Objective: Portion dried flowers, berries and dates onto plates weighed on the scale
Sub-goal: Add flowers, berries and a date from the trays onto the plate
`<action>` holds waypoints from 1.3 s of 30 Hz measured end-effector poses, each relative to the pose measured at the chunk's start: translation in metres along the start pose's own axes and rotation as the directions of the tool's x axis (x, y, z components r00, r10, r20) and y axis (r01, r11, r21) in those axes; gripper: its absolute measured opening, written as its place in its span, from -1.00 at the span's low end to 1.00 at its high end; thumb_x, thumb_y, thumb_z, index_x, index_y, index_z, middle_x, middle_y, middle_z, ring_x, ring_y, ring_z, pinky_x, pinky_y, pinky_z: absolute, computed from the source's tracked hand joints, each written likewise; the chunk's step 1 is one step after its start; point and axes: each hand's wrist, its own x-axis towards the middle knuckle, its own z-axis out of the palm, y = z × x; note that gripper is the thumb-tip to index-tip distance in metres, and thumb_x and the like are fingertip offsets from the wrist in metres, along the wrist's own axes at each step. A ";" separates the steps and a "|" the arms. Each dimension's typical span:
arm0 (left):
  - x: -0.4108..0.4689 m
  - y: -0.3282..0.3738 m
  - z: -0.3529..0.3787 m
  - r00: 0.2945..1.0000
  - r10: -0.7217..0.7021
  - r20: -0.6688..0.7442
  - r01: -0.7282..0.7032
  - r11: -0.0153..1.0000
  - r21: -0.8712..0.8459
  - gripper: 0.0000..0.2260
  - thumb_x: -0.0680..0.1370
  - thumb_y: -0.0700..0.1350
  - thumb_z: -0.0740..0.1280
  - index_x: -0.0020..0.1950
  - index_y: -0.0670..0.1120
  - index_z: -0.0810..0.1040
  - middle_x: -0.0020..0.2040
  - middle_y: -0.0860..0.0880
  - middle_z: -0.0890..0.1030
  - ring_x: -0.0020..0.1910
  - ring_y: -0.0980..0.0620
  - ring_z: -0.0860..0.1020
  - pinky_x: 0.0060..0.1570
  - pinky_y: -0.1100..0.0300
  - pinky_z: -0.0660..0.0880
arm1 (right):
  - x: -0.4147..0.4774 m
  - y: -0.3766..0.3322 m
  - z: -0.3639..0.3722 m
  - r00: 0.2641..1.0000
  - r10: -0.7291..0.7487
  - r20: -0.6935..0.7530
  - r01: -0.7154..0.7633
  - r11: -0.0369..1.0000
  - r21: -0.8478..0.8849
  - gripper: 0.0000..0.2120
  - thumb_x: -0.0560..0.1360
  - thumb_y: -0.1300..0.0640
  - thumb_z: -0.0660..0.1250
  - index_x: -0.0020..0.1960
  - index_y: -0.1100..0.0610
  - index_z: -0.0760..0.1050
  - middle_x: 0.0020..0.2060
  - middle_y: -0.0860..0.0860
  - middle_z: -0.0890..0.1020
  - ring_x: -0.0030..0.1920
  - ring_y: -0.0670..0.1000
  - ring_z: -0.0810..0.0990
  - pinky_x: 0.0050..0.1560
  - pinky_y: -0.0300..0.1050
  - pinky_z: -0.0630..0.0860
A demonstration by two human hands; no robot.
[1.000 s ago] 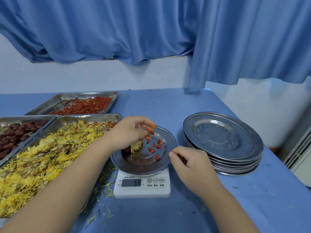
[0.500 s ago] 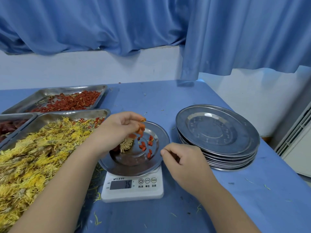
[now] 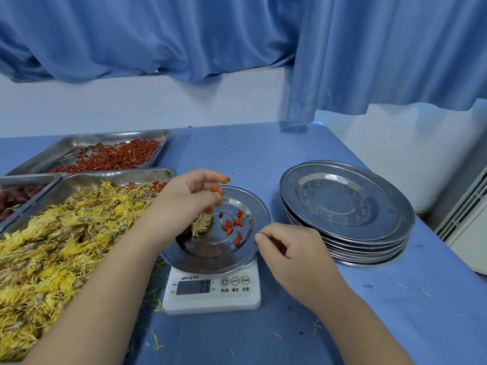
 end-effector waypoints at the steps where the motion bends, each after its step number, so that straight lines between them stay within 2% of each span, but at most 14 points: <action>1: -0.001 0.001 0.001 1.000 0.005 -0.008 -0.005 1.000 0.022 -0.68 0.53 -0.34 0.31 -0.01 0.10 0.67 -0.18 0.08 0.66 -0.19 0.13 0.62 -0.25 0.35 0.50 | 0.000 0.000 0.000 1.000 0.003 0.002 -0.003 1.000 0.000 -0.77 0.53 0.09 0.29 -0.29 0.11 0.50 -0.51 -0.01 0.44 -0.41 0.02 0.39 -0.40 -0.13 0.33; 4: -0.003 0.003 0.002 0.999 0.026 -0.022 -0.024 0.996 0.080 -0.70 0.55 -0.33 0.29 0.06 0.07 0.62 -0.12 0.05 0.71 -0.16 0.13 0.65 -0.22 0.40 0.49 | 0.000 0.002 -0.001 1.000 0.006 -0.001 -0.006 1.000 0.002 -0.77 0.53 0.09 0.28 -0.29 0.12 0.51 -0.51 -0.01 0.44 -0.41 0.02 0.39 -0.41 -0.15 0.32; 7: -0.005 0.005 0.004 0.998 0.057 -0.028 -0.053 0.992 0.114 -0.71 0.53 -0.32 0.33 0.05 0.08 0.62 -0.11 0.07 0.71 -0.12 0.13 0.66 -0.15 0.41 0.51 | 0.000 0.002 -0.001 1.000 0.004 -0.004 -0.004 1.000 -0.003 -0.77 0.53 0.09 0.28 -0.28 0.14 0.51 -0.51 -0.01 0.44 -0.41 0.02 0.39 -0.42 -0.15 0.33; 11: -0.007 0.005 0.006 0.994 0.109 -0.031 -0.097 0.959 0.266 -0.70 0.48 -0.22 0.43 0.00 0.21 0.60 -0.12 0.20 0.65 -0.14 0.23 0.61 -0.15 0.43 0.50 | 0.000 0.003 -0.001 1.000 0.020 0.009 -0.020 1.000 0.008 -0.77 0.53 0.09 0.28 -0.29 0.12 0.51 -0.50 -0.02 0.44 -0.43 -0.01 0.38 -0.42 -0.17 0.32; 14: -0.007 0.005 0.007 0.992 0.116 -0.042 -0.098 0.946 0.308 -0.73 0.47 -0.16 0.46 -0.01 0.23 0.59 -0.12 0.20 0.63 -0.16 0.24 0.59 -0.17 0.45 0.47 | 0.000 0.003 0.000 0.999 0.044 0.016 -0.044 0.999 0.006 -0.76 0.53 0.07 0.27 -0.29 0.12 0.50 -0.50 -0.01 0.45 -0.43 -0.02 0.39 -0.42 -0.16 0.34; 20: -0.007 0.004 0.003 0.997 0.055 -0.059 -0.038 0.966 0.258 -0.79 0.58 -0.14 0.32 0.01 0.20 0.59 -0.11 0.18 0.68 -0.13 0.19 0.63 -0.16 0.27 0.44 | -0.001 0.006 0.005 0.988 0.148 0.032 -0.149 0.989 0.017 -0.81 0.51 0.06 0.27 -0.27 0.04 0.50 -0.41 -0.04 0.52 -0.44 -0.10 0.39 -0.42 -0.24 0.35; 23: -0.010 0.009 -0.001 0.998 0.057 -0.039 -0.046 0.969 0.243 -0.80 0.59 -0.13 0.29 0.04 0.18 0.59 -0.07 0.15 0.69 -0.11 0.17 0.64 -0.09 0.16 0.53 | 0.000 0.007 0.011 0.968 0.249 0.014 -0.250 0.967 0.057 -0.86 0.50 0.04 0.29 -0.24 -0.04 0.43 -0.44 -0.09 0.51 -0.45 -0.12 0.42 -0.40 -0.30 0.39; 25: -0.011 0.015 -0.006 0.997 0.065 -0.045 -0.054 0.977 0.207 -0.80 0.59 -0.12 0.29 0.03 0.19 0.62 -0.06 0.12 0.69 -0.10 0.09 0.65 -0.02 0.05 0.58 | 0.000 0.009 0.015 0.944 0.326 0.050 -0.328 0.944 0.040 -0.86 0.50 0.00 0.29 -0.21 -0.06 0.37 -0.46 -0.05 0.53 -0.46 -0.10 0.47 -0.43 -0.29 0.39; 26: -0.012 0.018 -0.009 0.996 0.069 -0.052 -0.059 0.984 0.166 -0.79 0.60 -0.12 0.29 0.01 0.19 0.64 -0.06 0.10 0.69 -0.10 0.07 0.65 -0.05 0.06 0.58 | 0.000 0.009 0.016 0.928 0.366 0.076 -0.369 0.928 0.044 -0.85 0.50 0.00 0.29 -0.20 -0.06 0.36 -0.44 0.00 0.56 -0.46 -0.08 0.51 -0.45 -0.30 0.39; 29: -0.015 0.026 -0.016 0.998 0.051 -0.029 -0.054 0.993 -0.107 -0.77 0.61 -0.16 0.26 -0.01 0.10 0.68 -0.06 0.02 0.69 -0.15 0.04 0.64 -0.15 0.18 0.54 | 0.001 0.005 0.020 0.873 0.469 0.133 -0.487 0.840 0.240 -0.86 0.52 0.11 0.32 -0.16 0.04 0.36 -0.41 0.12 0.55 -0.51 -0.02 0.56 -0.49 -0.20 0.42; 32: -0.015 0.036 -0.030 0.998 0.022 0.052 -0.002 0.939 -0.345 -0.76 0.63 -0.16 0.24 -0.03 0.01 0.70 -0.06 -0.07 0.68 -0.14 -0.02 0.63 -0.23 0.20 0.55 | 0.001 0.002 0.020 0.860 0.483 0.163 -0.505 0.764 0.401 -0.86 0.53 0.25 0.30 -0.13 0.17 0.35 -0.44 0.15 0.49 -0.54 0.04 0.53 -0.55 -0.17 0.40; 35: -0.010 0.044 -0.052 0.996 0.028 0.087 0.009 0.918 -0.396 -0.75 0.63 -0.12 0.22 -0.04 0.00 0.70 -0.05 -0.09 0.67 -0.13 -0.05 0.64 -0.24 0.19 0.55 | 0.001 -0.001 0.019 0.861 0.478 0.174 -0.492 0.695 0.525 -0.87 0.54 0.37 0.24 -0.13 0.23 0.32 -0.44 0.23 0.44 -0.57 0.06 0.51 -0.56 -0.19 0.37; 39: -0.007 0.044 -0.077 0.999 0.026 0.036 -0.007 0.891 -0.454 -0.78 0.62 -0.10 0.22 -0.02 -0.02 0.67 -0.06 -0.10 0.66 -0.15 -0.06 0.63 -0.27 0.19 0.54 | 0.000 -0.005 0.019 0.848 0.498 0.181 -0.479 0.573 0.665 -0.85 0.53 0.43 0.23 -0.14 0.26 0.32 -0.44 0.24 0.41 -0.54 0.08 0.54 -0.54 -0.20 0.41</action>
